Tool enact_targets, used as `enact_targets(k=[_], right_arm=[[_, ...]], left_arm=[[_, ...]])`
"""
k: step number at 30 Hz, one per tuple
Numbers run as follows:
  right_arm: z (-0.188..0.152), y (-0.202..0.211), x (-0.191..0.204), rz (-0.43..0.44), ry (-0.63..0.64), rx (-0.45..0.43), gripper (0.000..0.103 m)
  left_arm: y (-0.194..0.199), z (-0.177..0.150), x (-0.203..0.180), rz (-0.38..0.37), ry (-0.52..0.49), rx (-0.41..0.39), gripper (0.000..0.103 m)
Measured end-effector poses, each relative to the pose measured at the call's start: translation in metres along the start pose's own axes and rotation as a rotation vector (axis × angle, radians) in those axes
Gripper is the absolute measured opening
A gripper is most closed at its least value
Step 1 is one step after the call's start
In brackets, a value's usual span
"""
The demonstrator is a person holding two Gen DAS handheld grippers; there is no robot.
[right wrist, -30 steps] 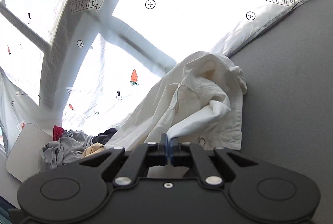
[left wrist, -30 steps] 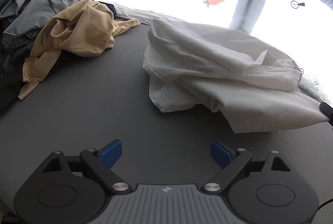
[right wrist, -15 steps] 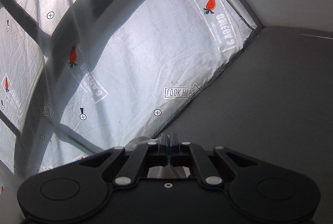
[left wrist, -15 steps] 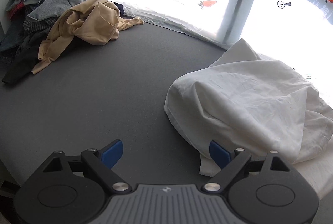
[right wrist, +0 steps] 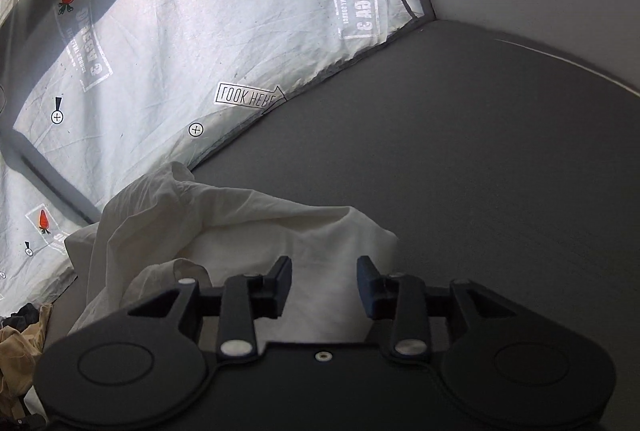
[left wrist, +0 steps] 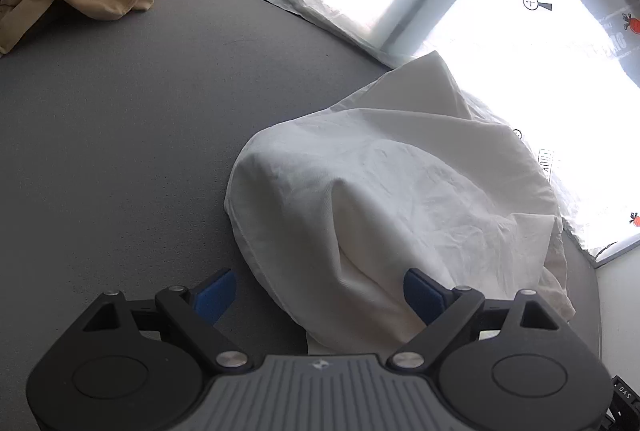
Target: Fold clothes
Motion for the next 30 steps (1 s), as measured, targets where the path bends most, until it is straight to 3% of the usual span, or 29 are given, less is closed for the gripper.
enact_targets(k=[4, 5, 6, 7, 8, 9, 13, 19, 22, 24, 26, 30], right_arm=[[-0.014, 0.003, 0.009, -0.024, -0.009, 0.022, 0.039], [-0.018, 0.004, 0.011, -0.031, -0.014, 0.025, 0.040], [-0.021, 0.005, 0.014, -0.039, -0.016, 0.027, 0.040], [-0.024, 0.006, 0.016, -0.048, -0.016, 0.029, 0.040], [-0.027, 0.008, 0.018, -0.058, -0.017, 0.031, 0.040], [-0.031, 0.009, 0.021, -0.068, -0.019, 0.032, 0.040], [-0.041, 0.015, 0.027, -0.098, -0.034, 0.023, 0.040], [-0.051, 0.027, 0.034, -0.143, -0.025, -0.011, 0.040], [-0.054, 0.032, 0.034, -0.168, -0.030, -0.028, 0.040], [-0.055, 0.035, 0.033, -0.187, -0.040, -0.042, 0.040], [-0.053, 0.035, 0.032, -0.200, -0.043, -0.045, 0.040], [-0.043, 0.022, 0.041, -0.199, -0.003, -0.024, 0.040]], left_arm=[[-0.031, 0.017, -0.006, -0.057, 0.022, 0.038, 0.090], [-0.036, 0.021, -0.007, -0.072, 0.030, 0.042, 0.082], [-0.039, 0.024, -0.007, -0.086, 0.039, 0.049, 0.061], [-0.042, 0.027, -0.008, -0.089, 0.046, 0.054, 0.050], [-0.043, 0.031, -0.008, -0.075, 0.047, 0.051, 0.025], [-0.043, 0.036, -0.007, -0.065, 0.044, 0.045, 0.016], [-0.014, 0.080, 0.002, -0.076, 0.031, -0.068, 0.011], [0.047, 0.184, 0.028, 0.057, -0.006, -0.409, 0.010], [0.056, 0.204, 0.047, 0.163, 0.010, -0.499, 0.010], [0.047, 0.207, 0.059, 0.291, -0.002, -0.513, 0.010], [0.028, 0.198, 0.074, 0.388, -0.022, -0.458, 0.011], [-0.005, 0.161, 0.104, 0.413, -0.115, -0.308, 0.016]])
Point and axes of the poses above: each gripper's, at about its wrist camera, not at the fingertips, and y roughly against the way its jaws point, x to its left, z to its top, the point moved 1 cm from there along -y, roughly the way its jaws point, and after that the axes turned 5 degrees about y, right-handed, at the moved point
